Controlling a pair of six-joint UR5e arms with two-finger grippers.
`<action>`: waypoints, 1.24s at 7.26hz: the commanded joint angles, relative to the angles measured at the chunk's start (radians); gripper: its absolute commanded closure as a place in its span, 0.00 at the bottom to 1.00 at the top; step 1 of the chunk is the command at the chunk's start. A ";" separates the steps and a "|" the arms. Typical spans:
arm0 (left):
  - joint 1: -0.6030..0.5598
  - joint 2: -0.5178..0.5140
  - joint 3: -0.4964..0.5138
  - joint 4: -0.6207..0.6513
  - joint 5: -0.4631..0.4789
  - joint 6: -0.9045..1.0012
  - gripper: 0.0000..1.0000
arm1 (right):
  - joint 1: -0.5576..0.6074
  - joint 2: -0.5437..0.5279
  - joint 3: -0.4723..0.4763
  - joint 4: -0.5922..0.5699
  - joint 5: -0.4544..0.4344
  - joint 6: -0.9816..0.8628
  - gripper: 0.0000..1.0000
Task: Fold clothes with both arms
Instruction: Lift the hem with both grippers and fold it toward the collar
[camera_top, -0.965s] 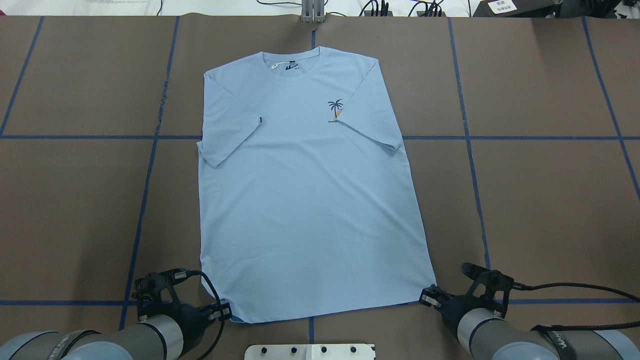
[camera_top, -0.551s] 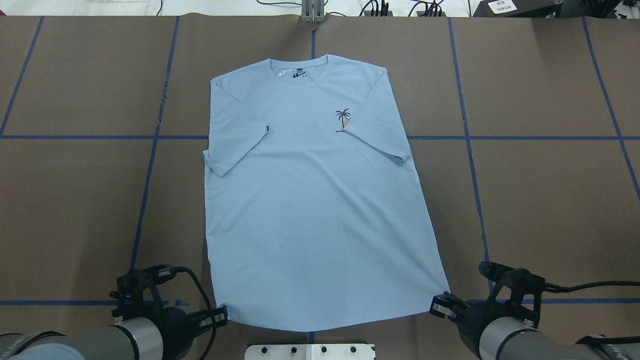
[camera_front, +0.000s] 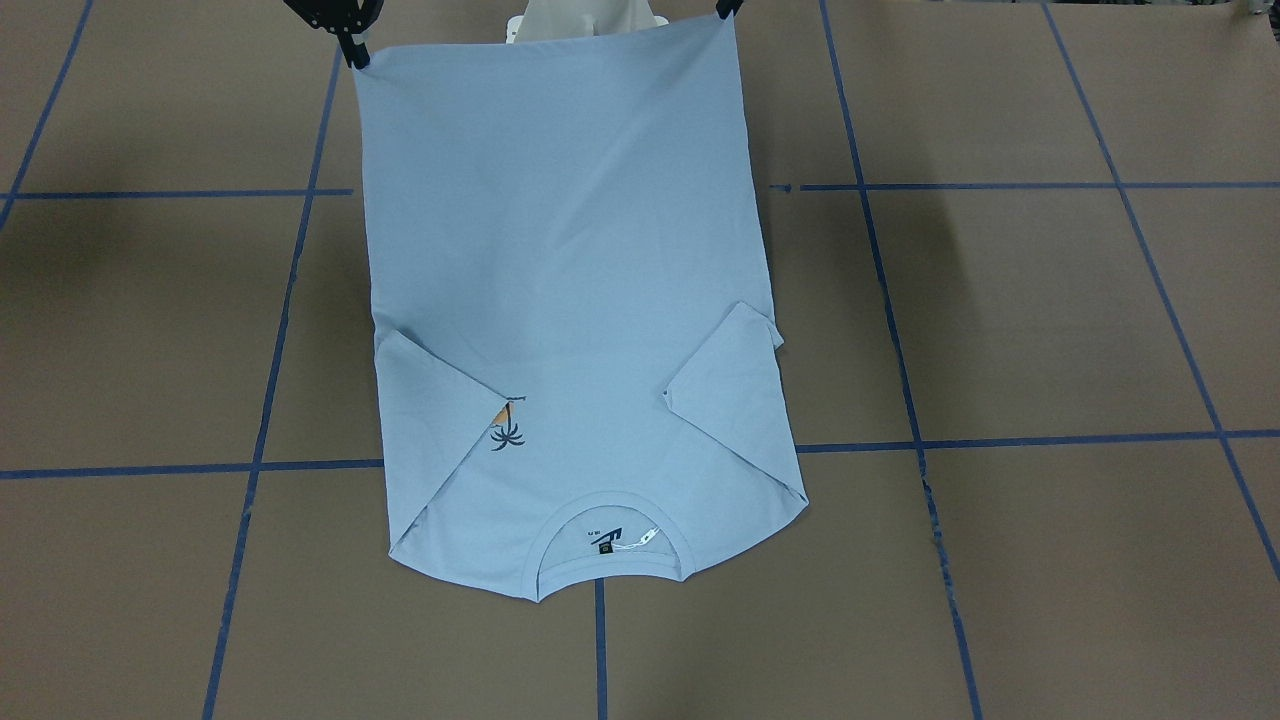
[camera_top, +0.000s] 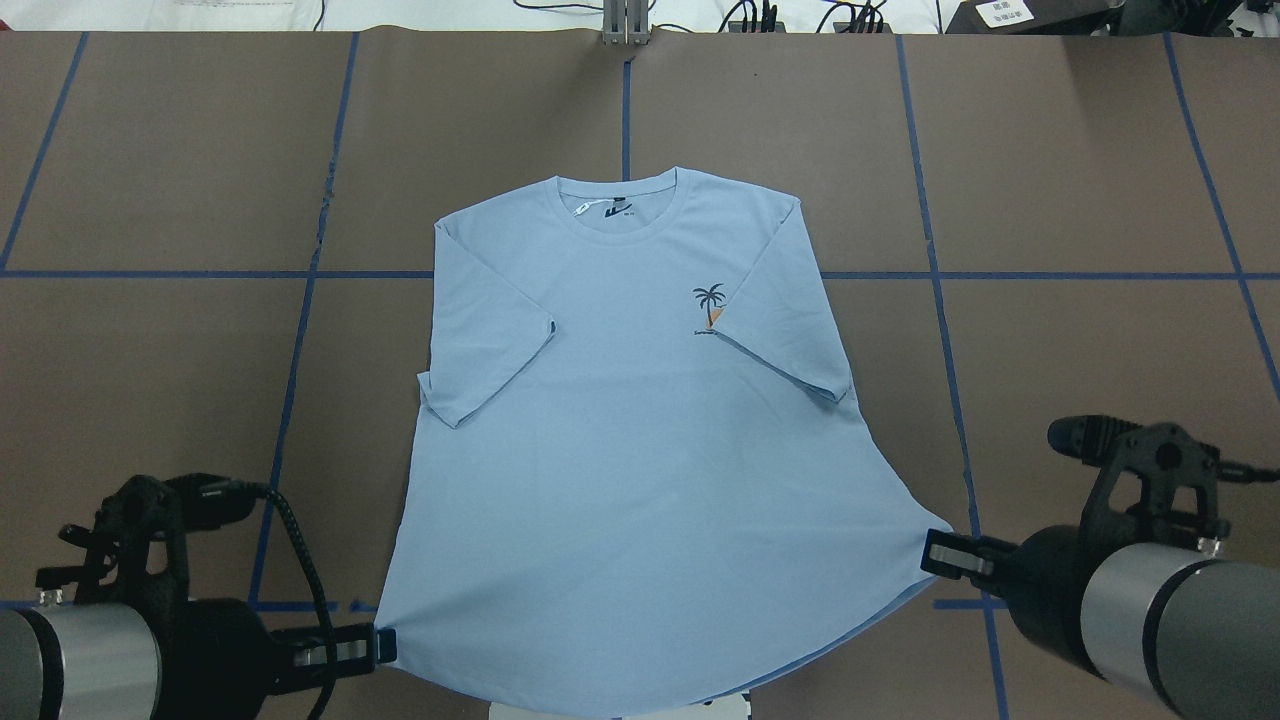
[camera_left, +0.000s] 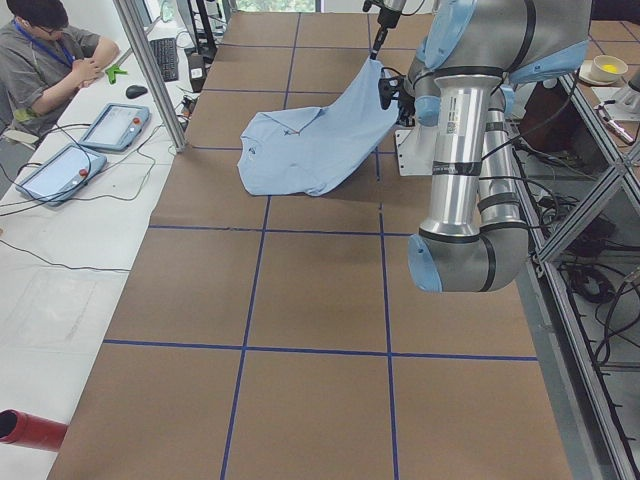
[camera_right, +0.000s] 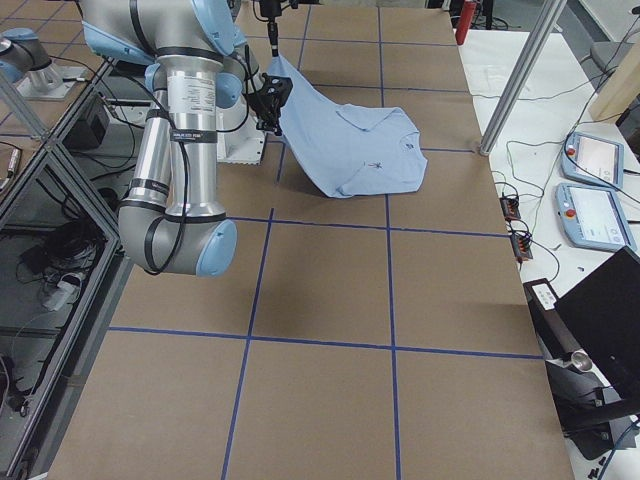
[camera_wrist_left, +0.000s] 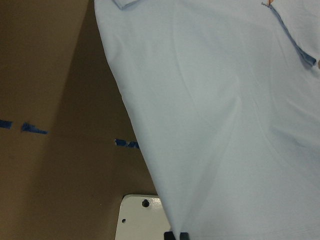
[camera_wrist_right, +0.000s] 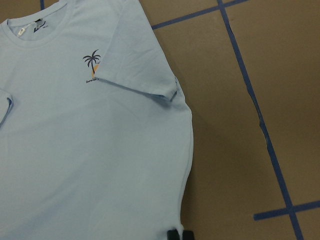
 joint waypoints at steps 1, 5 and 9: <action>-0.250 -0.158 0.151 0.031 -0.094 0.226 1.00 | 0.303 0.161 -0.136 -0.009 0.185 -0.250 1.00; -0.564 -0.323 0.489 0.026 -0.200 0.486 1.00 | 0.597 0.433 -0.568 0.004 0.335 -0.448 1.00; -0.634 -0.427 0.910 -0.234 -0.188 0.550 1.00 | 0.620 0.533 -1.010 0.338 0.300 -0.459 1.00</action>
